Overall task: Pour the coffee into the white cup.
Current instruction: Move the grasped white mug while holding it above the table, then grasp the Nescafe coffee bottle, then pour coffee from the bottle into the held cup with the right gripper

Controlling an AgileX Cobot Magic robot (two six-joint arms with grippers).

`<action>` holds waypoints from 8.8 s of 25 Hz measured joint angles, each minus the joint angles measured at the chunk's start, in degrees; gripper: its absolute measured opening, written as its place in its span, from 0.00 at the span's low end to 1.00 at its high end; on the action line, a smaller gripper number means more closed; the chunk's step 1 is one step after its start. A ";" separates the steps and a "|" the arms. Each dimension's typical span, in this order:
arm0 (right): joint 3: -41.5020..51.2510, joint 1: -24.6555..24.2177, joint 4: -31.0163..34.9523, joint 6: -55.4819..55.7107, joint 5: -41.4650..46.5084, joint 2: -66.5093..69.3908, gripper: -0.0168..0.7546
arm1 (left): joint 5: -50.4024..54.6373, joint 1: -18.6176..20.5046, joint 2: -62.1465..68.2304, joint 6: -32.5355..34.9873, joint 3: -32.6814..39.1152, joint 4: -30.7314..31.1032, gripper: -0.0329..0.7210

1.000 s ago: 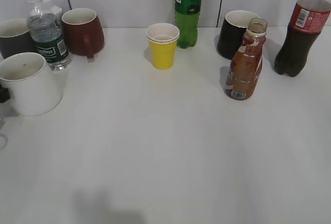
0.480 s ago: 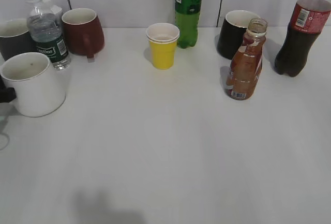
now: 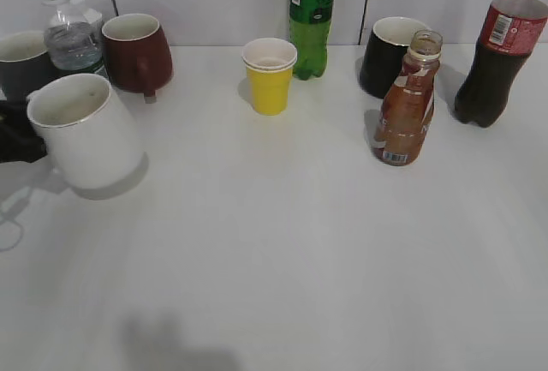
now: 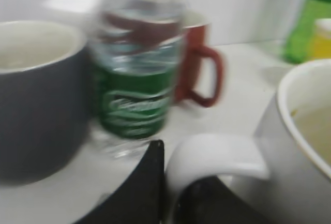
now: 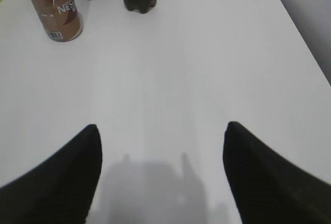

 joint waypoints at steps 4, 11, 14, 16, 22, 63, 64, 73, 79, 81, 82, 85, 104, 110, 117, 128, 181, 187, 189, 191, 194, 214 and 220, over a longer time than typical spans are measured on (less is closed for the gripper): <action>0.00 0.00 0.00 0.00 0.00 0.00 0.76 | -0.24 -0.30 0.02 -6.40 -4.32 9.54 0.11; 0.00 0.00 0.00 0.00 0.00 0.00 0.76 | -0.23 -7.29 0.26 -12.93 -11.16 18.83 0.11; 0.00 0.00 0.00 0.00 0.00 0.00 0.76 | -0.25 -11.24 1.18 -13.68 -12.92 20.36 0.11; 0.00 0.00 0.00 0.00 0.00 0.00 0.76 | -0.19 -13.14 1.62 -13.72 -13.49 20.93 0.11; 0.00 0.00 0.00 0.00 0.00 0.00 0.76 | -0.13 -14.50 2.00 -14.11 -13.67 21.54 0.11; 6.47 0.00 -11.07 3.88 -89.92 63.58 0.76 | -0.21 -14.50 2.00 -14.26 -13.78 23.06 0.11; 7.30 0.00 -13.43 5.57 -91.49 65.66 0.76 | -0.21 -14.50 2.00 -14.26 -13.78 23.21 0.11; 10.46 0.00 -28.00 15.35 -107.69 80.63 0.77 | -0.21 -14.50 2.00 -14.26 -13.78 23.62 0.11; 9.63 0.00 -32.78 18.03 -109.41 88.32 0.86 | -0.21 -14.50 2.00 -14.26 -13.78 23.62 0.11; 8.01 0.00 -33.85 17.97 -109.52 90.26 0.87 | -0.21 -14.50 2.00 -14.26 -13.78 23.68 0.11; 7.14 0.00 -34.25 17.90 -109.57 91.30 0.87 | -0.21 -14.50 2.00 -14.26 -13.78 23.68 0.11; 4.81 0.00 -34.64 17.14 -109.69 94.61 0.87 | -0.21 -14.50 2.00 -14.26 -13.78 23.68 0.11; -10.57 3.94 -31.86 15.34 -111.53 111.32 0.86 | -0.21 -14.50 2.00 -14.26 -13.78 23.73 0.11; -10.71 3.94 -31.81 15.16 -111.65 111.44 0.71 | -0.16 -14.50 2.00 -14.26 -13.78 23.73 0.10; -10.71 3.94 -31.75 14.97 -111.78 111.44 0.71 | -0.16 -14.50 2.00 -14.26 -13.78 23.73 0.10; -10.71 4.22 -35.68 10.17 -105.24 101.78 0.71 | -0.05 -16.31 2.00 -14.28 -15.55 24.86 0.10; -25.97 11.69 -51.88 -31.76 -88.76 87.63 0.71 | 17.38 -38.55 5.05 -22.66 -33.90 17.68 0.10; -25.97 11.69 -53.12 -35.54 -88.76 87.63 0.71 | 17.38 -38.55 5.05 -22.66 -33.90 17.68 0.10; -25.97 11.69 -53.12 -37.49 -88.76 87.63 0.71 | 17.38 -38.55 5.05 -22.66 -33.90 17.68 0.10; -25.97 11.69 -53.12 -38.70 -88.76 87.63 0.71 | 17.33 -38.55 5.05 -22.66 -33.90 17.68 0.10; -25.97 11.69 -53.12 -39.49 -88.76 87.63 0.71 | 17.34 -38.55 5.05 -22.66 -33.90 17.68 0.10; -25.97 11.69 -53.12 -43.98 -88.81 87.63 0.71 | 17.34 -38.55 5.05 -22.68 -33.90 22.77 0.10; -25.97 11.69 -53.12 -44.93 -88.81 87.63 0.71 | 17.34 -38.55 5.05 -22.68 -33.90 23.05 0.10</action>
